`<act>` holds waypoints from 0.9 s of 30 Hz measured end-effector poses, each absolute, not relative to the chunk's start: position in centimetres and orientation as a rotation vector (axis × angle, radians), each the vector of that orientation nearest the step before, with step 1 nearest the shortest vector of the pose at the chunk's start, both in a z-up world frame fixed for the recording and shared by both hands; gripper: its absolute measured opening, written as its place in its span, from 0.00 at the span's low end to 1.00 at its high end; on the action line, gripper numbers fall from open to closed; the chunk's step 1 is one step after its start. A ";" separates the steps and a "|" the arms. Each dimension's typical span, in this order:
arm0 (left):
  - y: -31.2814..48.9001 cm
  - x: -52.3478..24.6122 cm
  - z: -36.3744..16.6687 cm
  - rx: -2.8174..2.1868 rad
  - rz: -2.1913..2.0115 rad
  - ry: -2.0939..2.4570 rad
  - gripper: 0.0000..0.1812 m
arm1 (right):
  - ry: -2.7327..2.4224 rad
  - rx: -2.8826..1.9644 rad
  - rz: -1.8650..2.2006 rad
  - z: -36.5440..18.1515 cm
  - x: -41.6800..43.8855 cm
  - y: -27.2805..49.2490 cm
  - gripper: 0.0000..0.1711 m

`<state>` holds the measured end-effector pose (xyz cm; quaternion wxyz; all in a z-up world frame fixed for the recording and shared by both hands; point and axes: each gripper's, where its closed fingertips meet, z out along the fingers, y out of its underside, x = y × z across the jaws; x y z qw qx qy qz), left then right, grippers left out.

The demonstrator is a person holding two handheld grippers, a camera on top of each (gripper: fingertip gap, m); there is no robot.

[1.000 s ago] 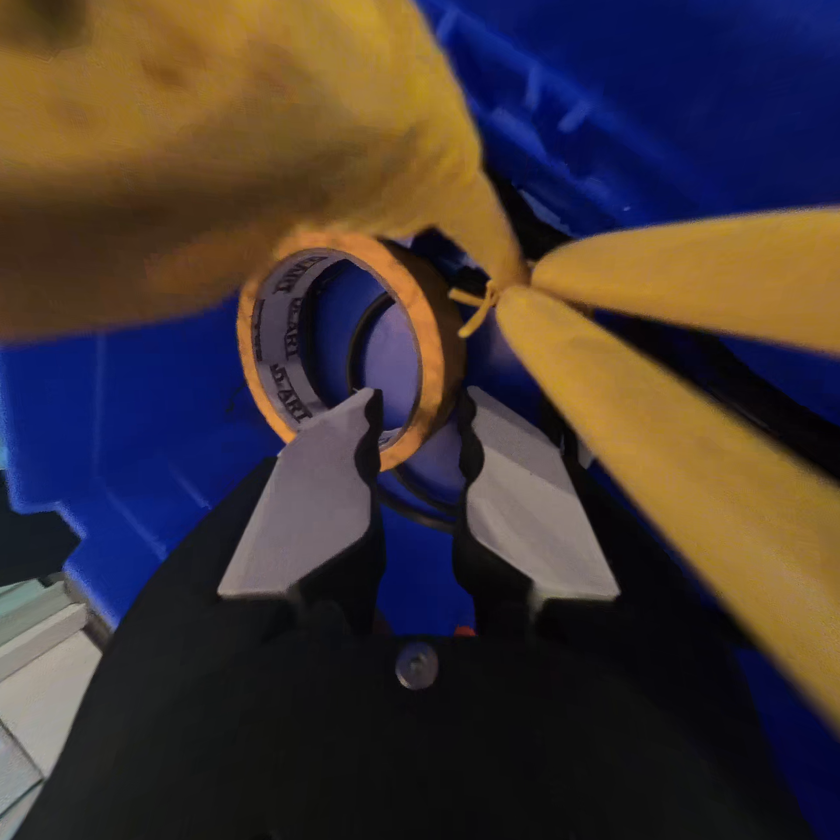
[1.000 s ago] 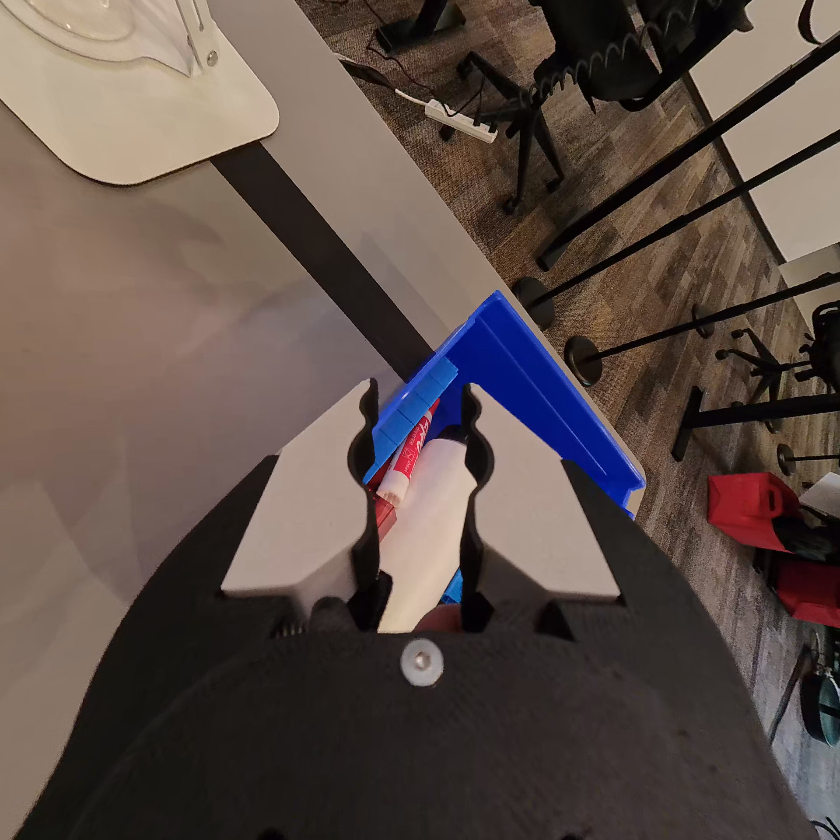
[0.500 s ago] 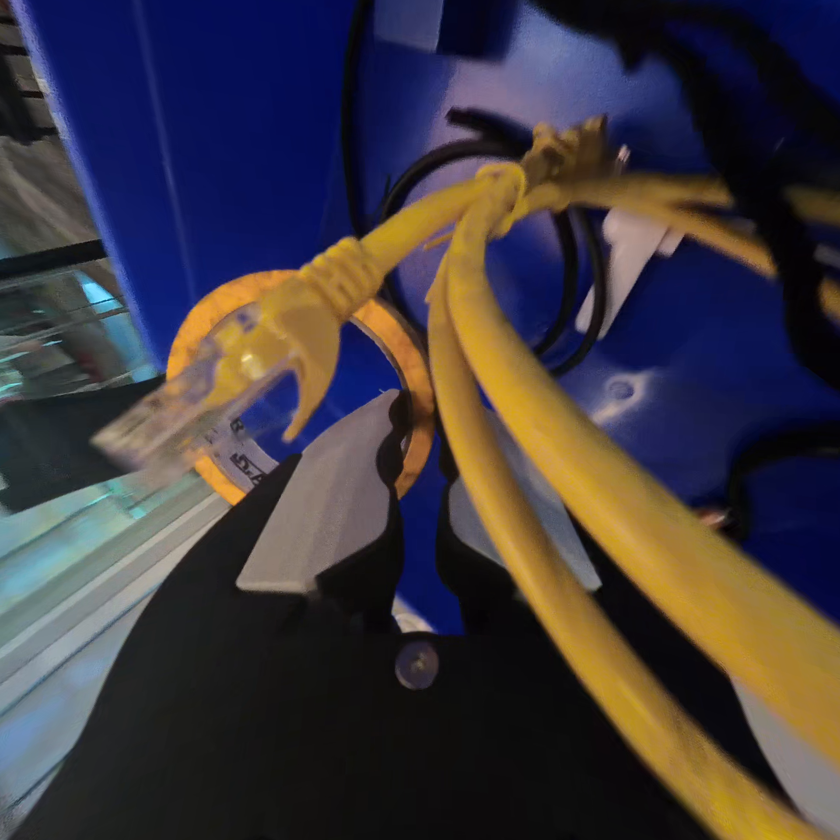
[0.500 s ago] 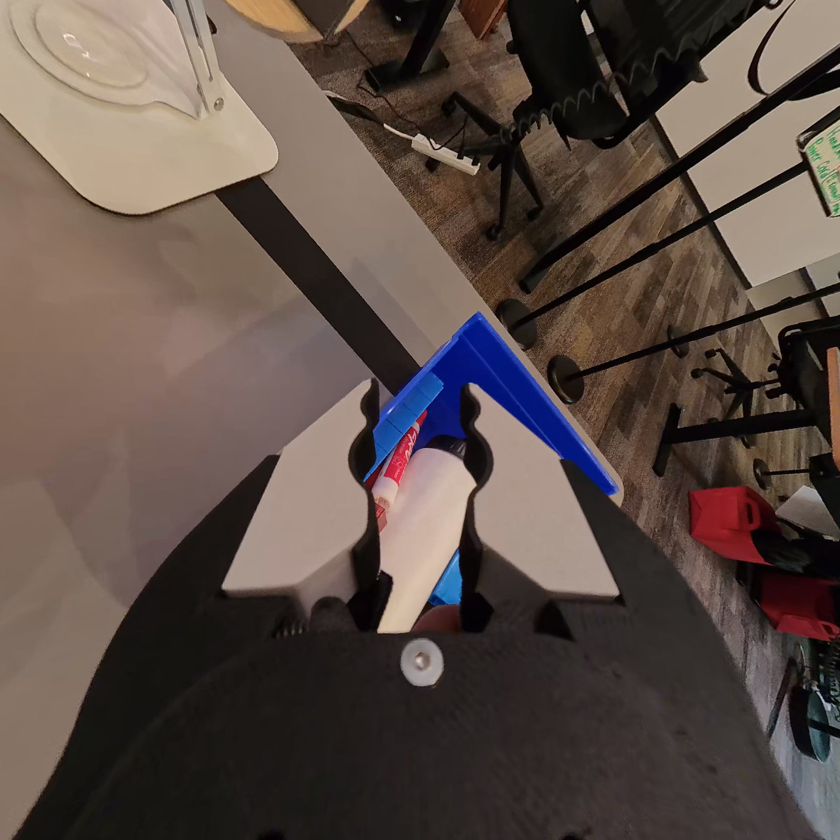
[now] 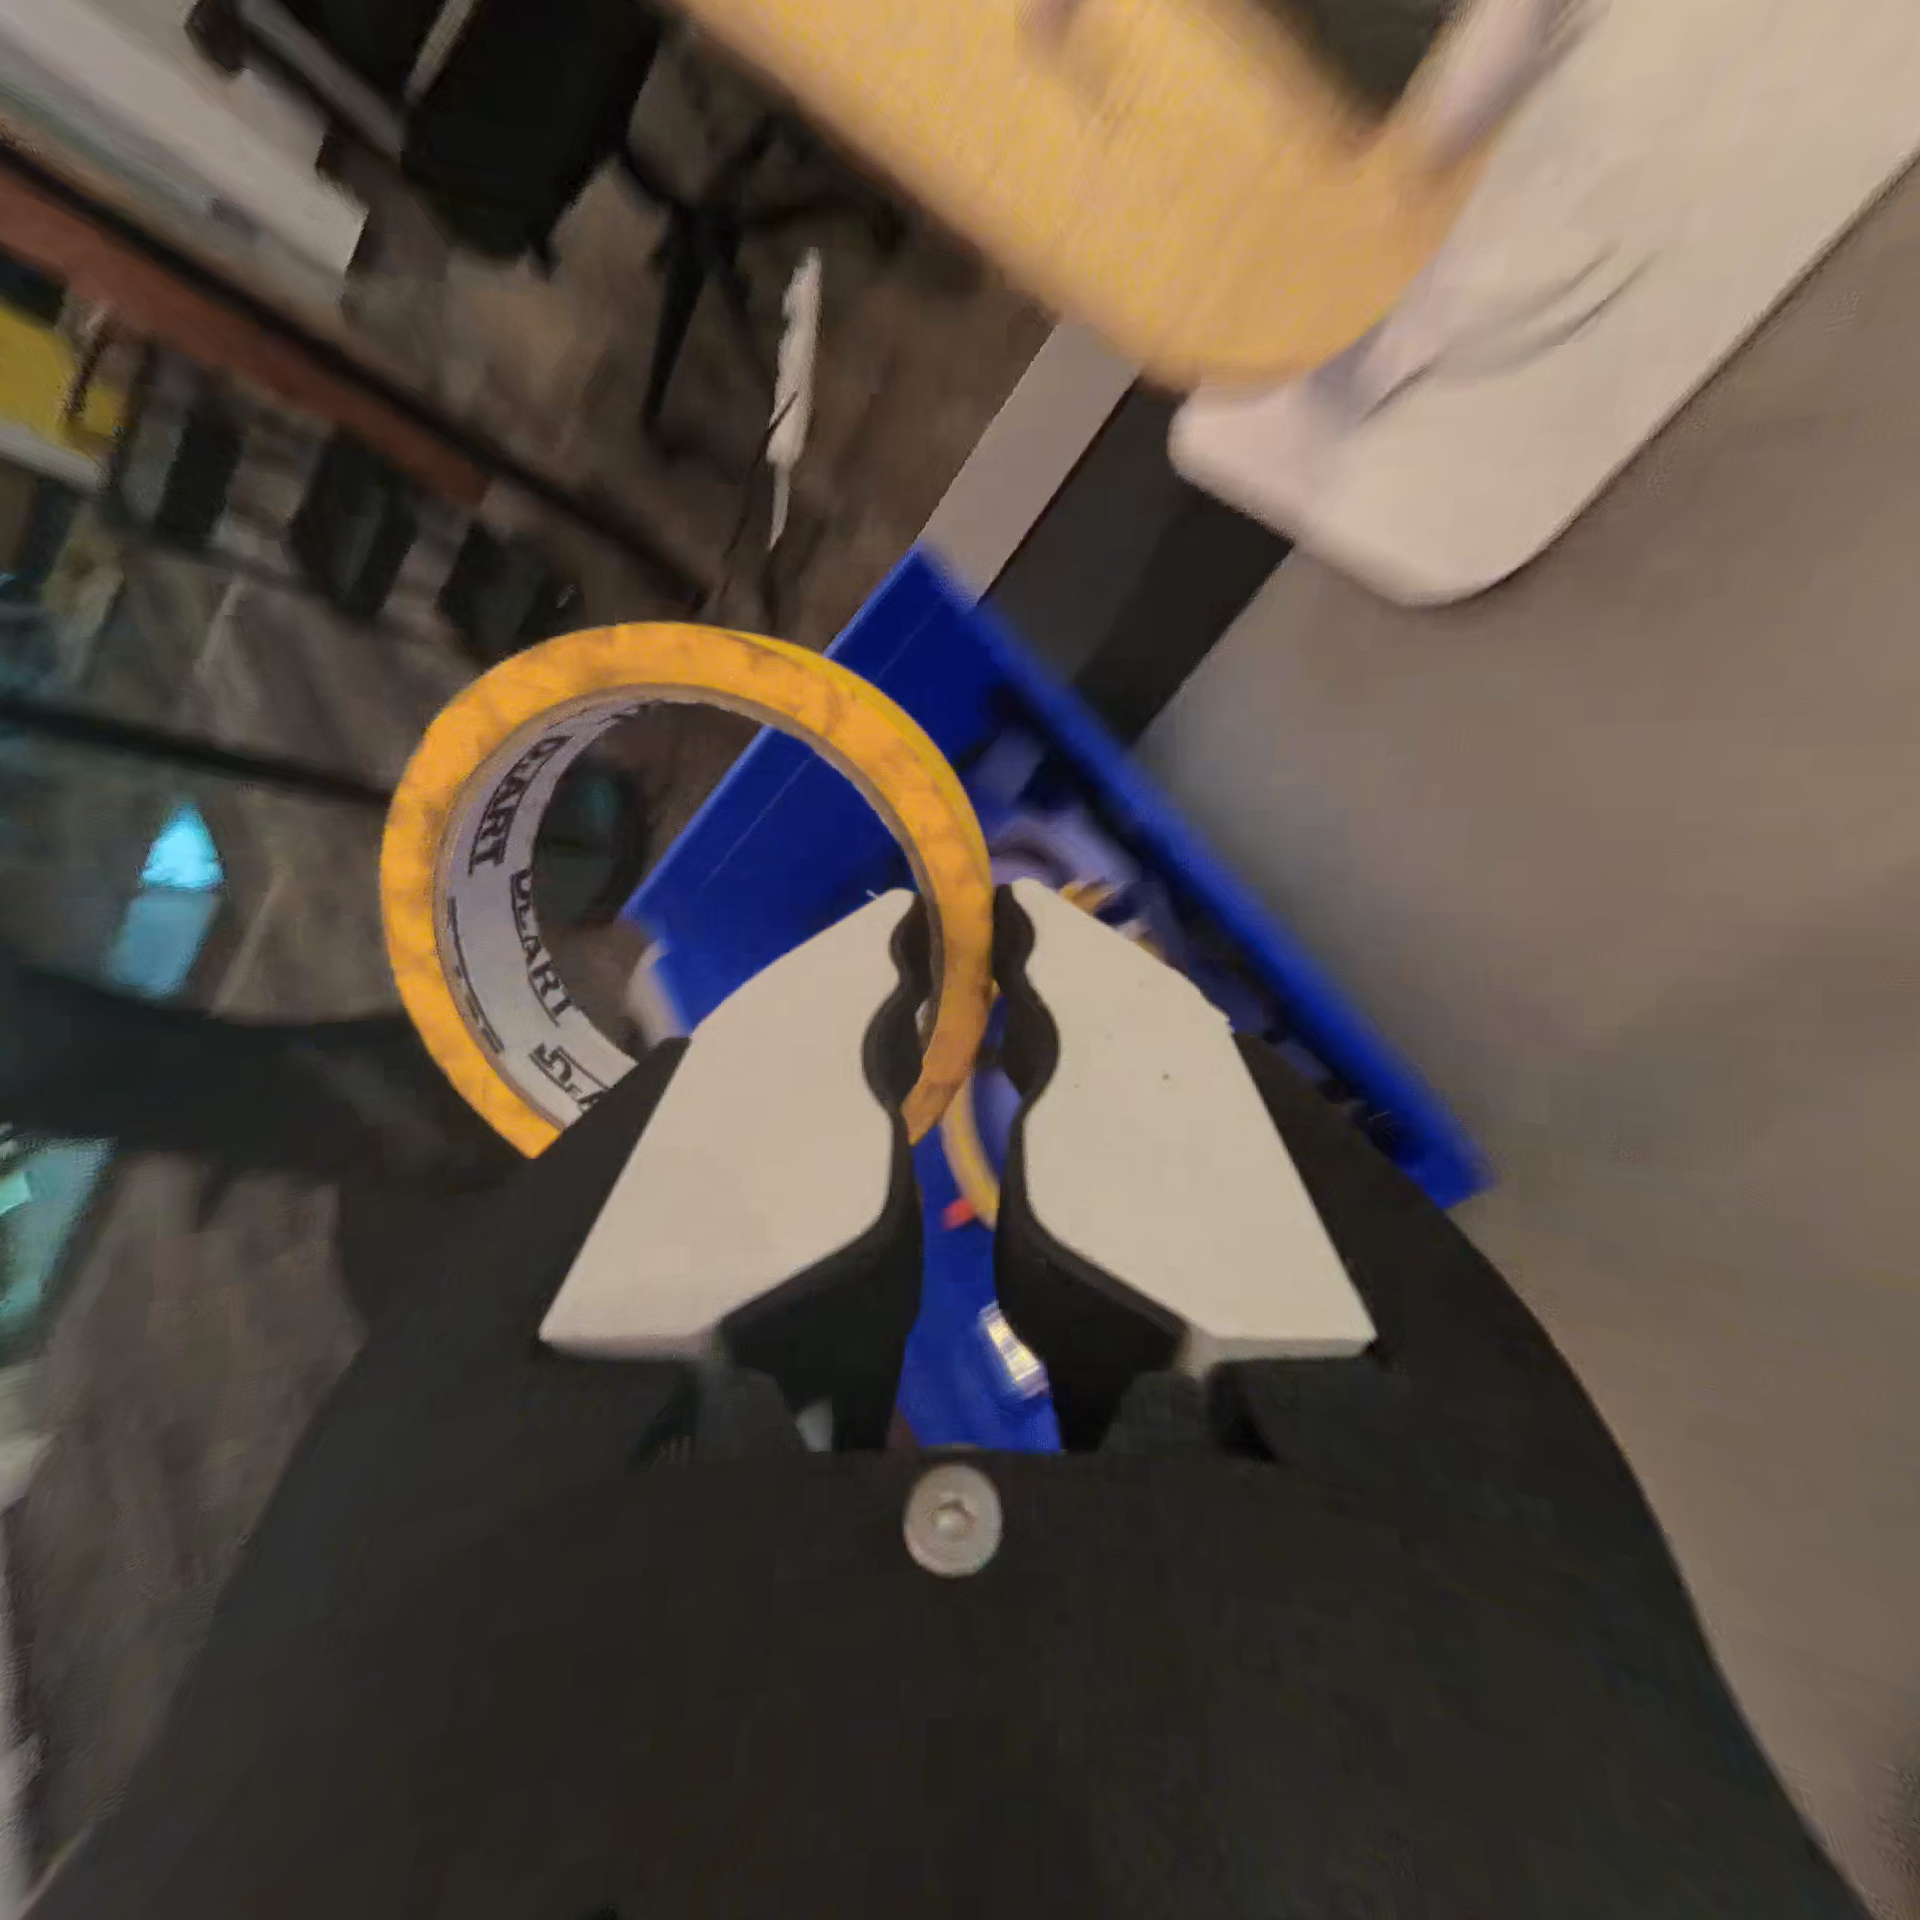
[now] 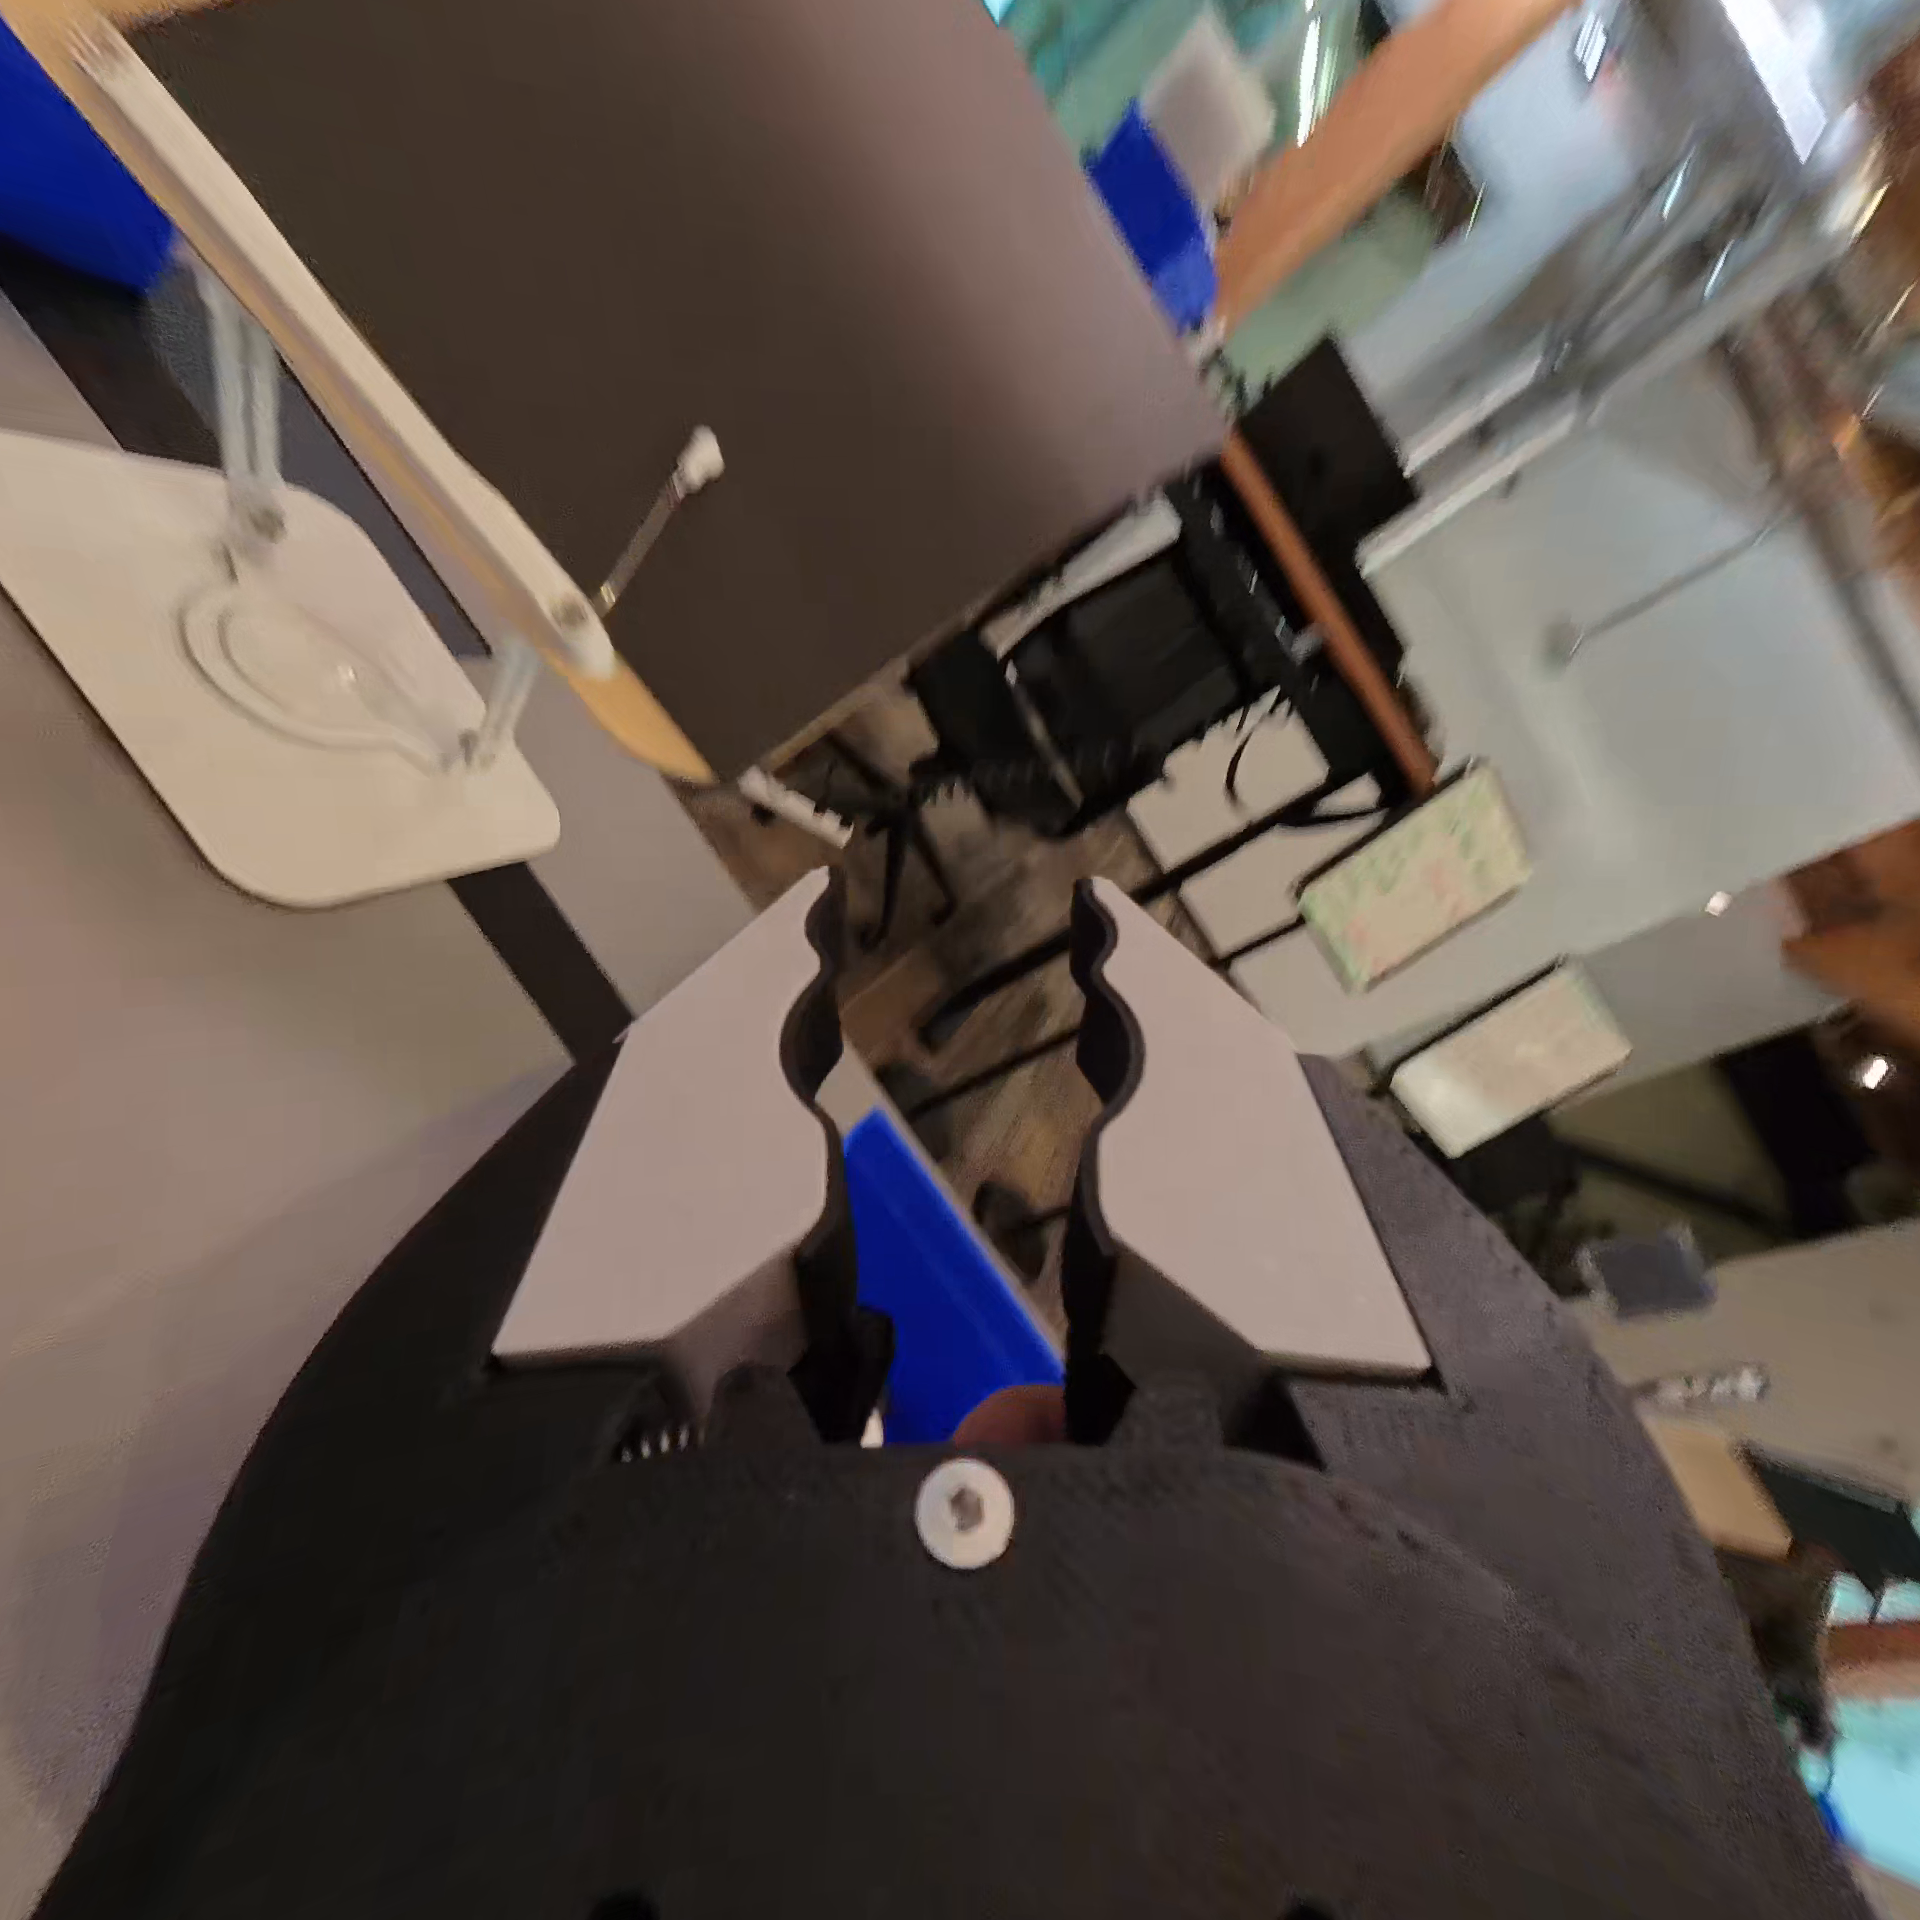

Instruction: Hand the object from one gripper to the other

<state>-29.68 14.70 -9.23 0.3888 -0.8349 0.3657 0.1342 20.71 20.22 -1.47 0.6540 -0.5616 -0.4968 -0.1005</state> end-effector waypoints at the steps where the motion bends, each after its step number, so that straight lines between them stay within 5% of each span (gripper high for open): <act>1: 13.7 -27.1 -8.8 -2.086 0.233 0.944 0.06 | -1.148 -1.198 -0.223 -0.6 19.1 19.2 0.25; 10: 3.5 -6.4 -5.3 -1.733 -0.674 1.036 0.06 | -1.398 -0.494 -0.069 -0.2 2.5 6.5 0.24; 19: -2.2 0.2 -4.8 -1.563 -1.033 0.999 0.06 | -1.333 -0.311 -0.008 -1.1 -2.5 2.4 0.27; 22: -3.2 1.0 -5.3 -1.537 -1.107 1.024 0.06 | -1.328 -0.311 -0.033 -1.6 -3.0 2.3 0.05; 27: -2.6 0.4 -4.5 -1.474 -1.033 0.974 0.12 | -1.339 -0.467 0.115 -1.7 -3.2 3.2 0.04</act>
